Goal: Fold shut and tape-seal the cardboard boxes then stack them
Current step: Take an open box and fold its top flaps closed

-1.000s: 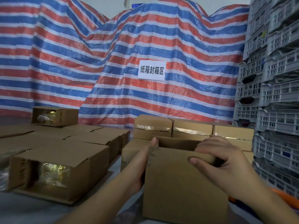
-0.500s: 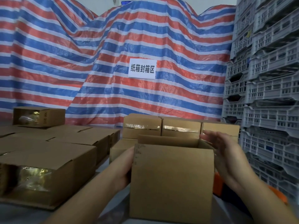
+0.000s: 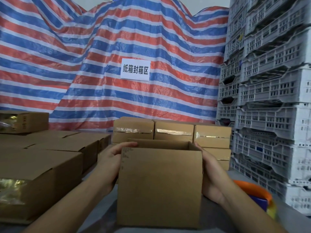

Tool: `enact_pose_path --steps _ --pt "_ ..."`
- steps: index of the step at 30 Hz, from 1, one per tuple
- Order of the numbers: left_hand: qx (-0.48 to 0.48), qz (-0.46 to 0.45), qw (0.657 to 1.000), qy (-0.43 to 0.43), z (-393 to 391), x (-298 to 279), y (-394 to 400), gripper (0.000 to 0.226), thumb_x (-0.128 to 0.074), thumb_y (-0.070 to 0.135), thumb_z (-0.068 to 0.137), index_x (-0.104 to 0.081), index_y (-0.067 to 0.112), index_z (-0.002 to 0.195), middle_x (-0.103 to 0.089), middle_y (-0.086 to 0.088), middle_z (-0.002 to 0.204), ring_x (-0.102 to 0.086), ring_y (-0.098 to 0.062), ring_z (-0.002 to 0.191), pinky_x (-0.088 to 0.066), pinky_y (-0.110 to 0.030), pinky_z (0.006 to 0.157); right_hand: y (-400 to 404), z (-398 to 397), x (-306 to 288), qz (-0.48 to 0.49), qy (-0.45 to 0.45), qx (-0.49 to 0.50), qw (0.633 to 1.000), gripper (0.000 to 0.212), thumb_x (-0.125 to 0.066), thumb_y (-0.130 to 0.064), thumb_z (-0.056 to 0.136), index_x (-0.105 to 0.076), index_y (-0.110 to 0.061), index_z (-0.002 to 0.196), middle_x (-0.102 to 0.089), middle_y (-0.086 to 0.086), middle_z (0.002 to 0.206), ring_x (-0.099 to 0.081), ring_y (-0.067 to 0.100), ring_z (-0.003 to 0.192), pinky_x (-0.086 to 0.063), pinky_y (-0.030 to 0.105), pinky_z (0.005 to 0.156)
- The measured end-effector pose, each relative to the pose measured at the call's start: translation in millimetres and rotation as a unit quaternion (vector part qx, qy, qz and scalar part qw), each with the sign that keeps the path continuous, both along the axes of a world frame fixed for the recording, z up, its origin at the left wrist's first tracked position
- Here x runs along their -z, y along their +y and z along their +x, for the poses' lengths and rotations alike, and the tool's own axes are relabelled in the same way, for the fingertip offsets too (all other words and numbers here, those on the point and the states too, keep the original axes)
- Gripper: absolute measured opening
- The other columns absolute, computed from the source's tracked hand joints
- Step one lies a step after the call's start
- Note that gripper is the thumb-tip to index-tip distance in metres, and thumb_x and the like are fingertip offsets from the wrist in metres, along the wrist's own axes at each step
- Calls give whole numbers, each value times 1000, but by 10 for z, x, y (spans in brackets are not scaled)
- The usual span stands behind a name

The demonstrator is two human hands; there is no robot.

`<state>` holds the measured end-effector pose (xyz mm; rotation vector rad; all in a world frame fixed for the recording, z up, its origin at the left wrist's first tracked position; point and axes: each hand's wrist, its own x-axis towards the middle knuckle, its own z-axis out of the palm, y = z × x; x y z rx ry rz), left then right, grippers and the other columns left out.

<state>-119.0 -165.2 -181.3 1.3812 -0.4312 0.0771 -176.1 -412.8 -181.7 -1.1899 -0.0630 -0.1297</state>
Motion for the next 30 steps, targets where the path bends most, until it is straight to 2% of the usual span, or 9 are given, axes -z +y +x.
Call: enact_pose_path --steps 4,6,9,15,20,22,24,27,30 --pt "19 9 1000 16 56 -8 -8 21 -61 22 93 -76 38 97 -76 -1 86 -74 -22 77 -59 -34 63 -2 23 -9 -8 0 2 1000 58 -64 -58 82 -76 -10 111 -75 18 103 -74 29 84 -59 35 66" --pt "41 8 999 16 48 -21 -19 15 -67 32 82 -75 40 92 -76 2 80 -73 -18 71 -58 -29 56 -9 35 -7 -9 2 2 1000 58 -64 -57 81 -77 -9 109 -75 18 102 -74 29 84 -60 35 67" --pt "68 14 997 21 57 -37 -14 44 -70 47 63 -71 35 106 -76 -1 86 -74 -17 73 -57 -28 56 3 35 -6 0 1 1 1000 50 -62 -53 86 -79 -9 104 -76 18 101 -75 29 83 -60 35 65" --pt "70 23 996 46 91 -32 -26 40 -71 45 75 -70 28 110 -76 -8 89 -73 -19 70 -55 -28 55 149 -38 -9 -68 7 15 998 20 -68 -28 62 -77 -11 57 -71 10 62 -68 20 50 -52 26 42" --pt "64 11 998 23 75 7 -32 36 -72 58 56 -77 33 81 -77 -5 85 -74 -16 71 -55 -23 52 151 -58 -36 -60 22 12 998 21 -68 -27 61 -76 -9 54 -70 11 59 -67 22 48 -53 26 43" --pt "47 17 999 18 57 4 -41 40 -69 59 66 -77 27 88 -77 -7 88 -74 -17 74 -56 -26 54 152 -63 -19 -53 14 16 998 21 -68 -28 60 -77 -8 56 -70 11 60 -67 22 48 -53 27 43" --pt "19 19 999 34 70 -17 -1 56 -55 67 80 -74 18 100 -76 -11 94 -74 -22 81 -56 -34 63 152 -51 -4 -51 -1 27 998 21 -68 -27 65 -78 -10 57 -70 11 62 -68 22 49 -53 28 43" --pt "96 21 995 31 49 -73 116 83 -27 79 83 -66 14 118 -71 -17 112 -67 -34 107 -52 -45 86 141 -49 -13 -45 -15 35 998 27 -66 -23 77 -78 -12 56 -70 11 61 -68 22 49 -53 28 42" --pt "124 49 991 -3 -19 -95 163 75 -30 66 79 -61 13 123 -68 -16 120 -64 -33 112 -53 -42 91 130 -74 -29 -49 -19 40 998 24 -65 -21 75 -78 -13 57 -69 10 60 -67 20 49 -54 28 45"
